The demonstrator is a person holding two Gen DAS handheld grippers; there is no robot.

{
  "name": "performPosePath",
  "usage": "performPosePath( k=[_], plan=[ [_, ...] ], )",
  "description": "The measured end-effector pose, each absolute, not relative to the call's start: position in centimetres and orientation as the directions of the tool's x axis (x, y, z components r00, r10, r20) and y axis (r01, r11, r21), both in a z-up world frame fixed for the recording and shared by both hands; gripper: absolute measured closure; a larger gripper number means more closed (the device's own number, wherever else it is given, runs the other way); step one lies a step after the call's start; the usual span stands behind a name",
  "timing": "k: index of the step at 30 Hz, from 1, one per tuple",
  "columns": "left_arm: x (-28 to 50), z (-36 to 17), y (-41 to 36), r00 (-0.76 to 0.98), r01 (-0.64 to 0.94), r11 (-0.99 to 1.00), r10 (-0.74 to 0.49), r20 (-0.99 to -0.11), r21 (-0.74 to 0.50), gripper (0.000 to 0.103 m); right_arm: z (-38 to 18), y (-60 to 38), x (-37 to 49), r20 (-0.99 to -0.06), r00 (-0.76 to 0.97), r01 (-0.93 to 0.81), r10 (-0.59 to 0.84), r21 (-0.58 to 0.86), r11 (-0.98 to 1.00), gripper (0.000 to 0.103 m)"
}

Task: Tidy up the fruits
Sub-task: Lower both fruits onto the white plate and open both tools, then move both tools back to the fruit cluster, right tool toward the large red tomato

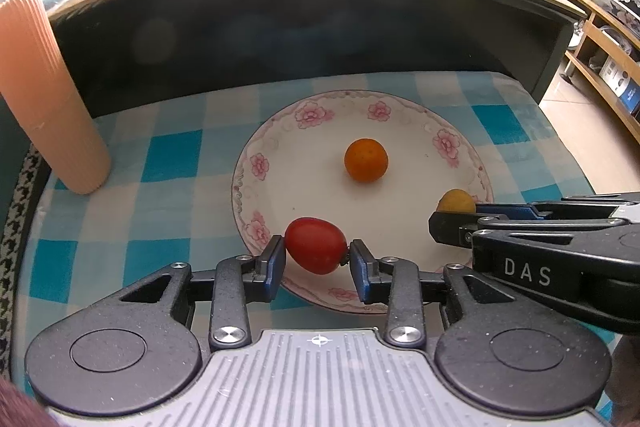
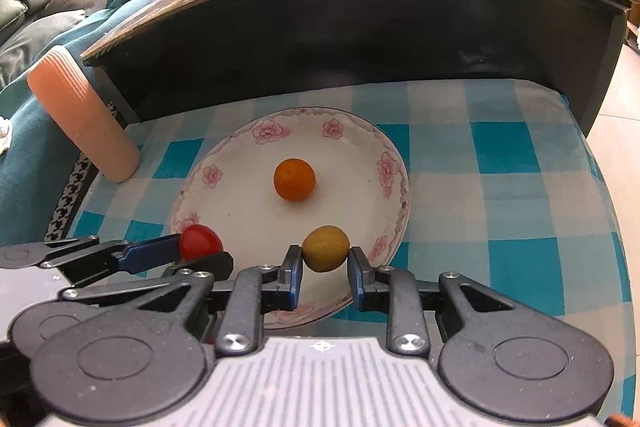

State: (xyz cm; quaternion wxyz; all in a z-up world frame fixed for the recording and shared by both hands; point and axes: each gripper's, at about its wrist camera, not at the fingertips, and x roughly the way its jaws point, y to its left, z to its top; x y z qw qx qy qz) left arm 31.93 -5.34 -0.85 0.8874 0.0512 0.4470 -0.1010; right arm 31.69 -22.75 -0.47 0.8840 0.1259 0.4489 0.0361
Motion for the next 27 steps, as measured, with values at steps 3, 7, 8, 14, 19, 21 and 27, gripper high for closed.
performPosePath(
  k=[3,7,8,14,19,21,27],
  plan=[
    [31.9,-0.8,-5.4,0.584,0.221,0.975,-0.124,-0.802,0.011,0.059,-0.5,-22.8,31.7,-0.785,0.593,0.052,0.179,0.258,0.965,0.063],
    [31.9,-0.5,-5.1,0.588,0.203,0.979,-0.113,-0.801,0.011,0.052,-0.5,-22.8,31.7,-0.782,0.596,0.057,0.181,0.265,0.962,0.063],
    [32.0,-0.5,-4.9,0.587,0.199,0.980,-0.117,-0.801,0.003,0.052,-0.5,-22.9,31.8,-0.782,0.596,0.059,0.183,0.270,0.961,0.063],
    [32.0,-0.1,-4.5,0.593,0.185,0.983,-0.121,-0.796,-0.012,0.050,-0.2,-22.9,31.8,-0.773,0.604,0.063,0.194,0.289,0.955,0.063],
    [31.8,0.3,-4.3,0.602,0.178,0.984,-0.125,-0.788,-0.020,0.045,-0.1,-23.0,31.9,-0.769,0.610,0.067,0.194,0.294,0.953,0.062],
    [31.7,0.4,-4.2,0.606,0.178,0.984,-0.127,-0.785,-0.022,0.043,-0.1,-23.0,31.8,-0.770,0.610,0.069,0.187,0.287,0.956,0.062],
    [31.5,0.8,-4.2,0.612,0.182,0.983,-0.124,-0.781,-0.014,0.041,0.2,-22.7,31.5,-0.773,0.611,0.068,0.170,0.265,0.962,0.062]
  ],
)
